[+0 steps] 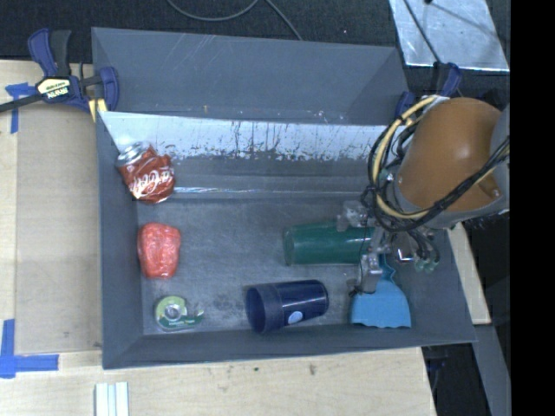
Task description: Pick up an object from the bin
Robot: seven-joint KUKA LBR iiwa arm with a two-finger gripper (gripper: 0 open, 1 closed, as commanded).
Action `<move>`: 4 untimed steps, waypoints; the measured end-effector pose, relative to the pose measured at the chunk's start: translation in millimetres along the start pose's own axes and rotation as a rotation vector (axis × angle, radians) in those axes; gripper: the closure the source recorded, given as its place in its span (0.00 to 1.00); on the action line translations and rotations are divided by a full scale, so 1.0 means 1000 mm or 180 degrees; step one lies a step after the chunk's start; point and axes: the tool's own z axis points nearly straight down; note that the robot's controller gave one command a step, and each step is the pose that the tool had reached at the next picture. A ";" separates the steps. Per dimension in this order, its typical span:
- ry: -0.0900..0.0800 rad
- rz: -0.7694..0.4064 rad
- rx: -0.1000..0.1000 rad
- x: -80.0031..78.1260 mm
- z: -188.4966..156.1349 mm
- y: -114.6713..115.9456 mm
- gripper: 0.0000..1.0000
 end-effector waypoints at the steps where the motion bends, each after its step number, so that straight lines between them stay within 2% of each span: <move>1: -0.0027 -0.0005 0.0003 -0.002 -0.004 0.000 0.00; 2: -0.0025 0.0072 0.0003 -0.030 0.013 0.013 0.00; 4: -0.0038 0.0169 -0.0006 -0.055 0.028 0.012 0.00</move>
Offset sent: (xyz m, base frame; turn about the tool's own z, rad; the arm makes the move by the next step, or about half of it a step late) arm 0.0400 0.0203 -0.0217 0.0308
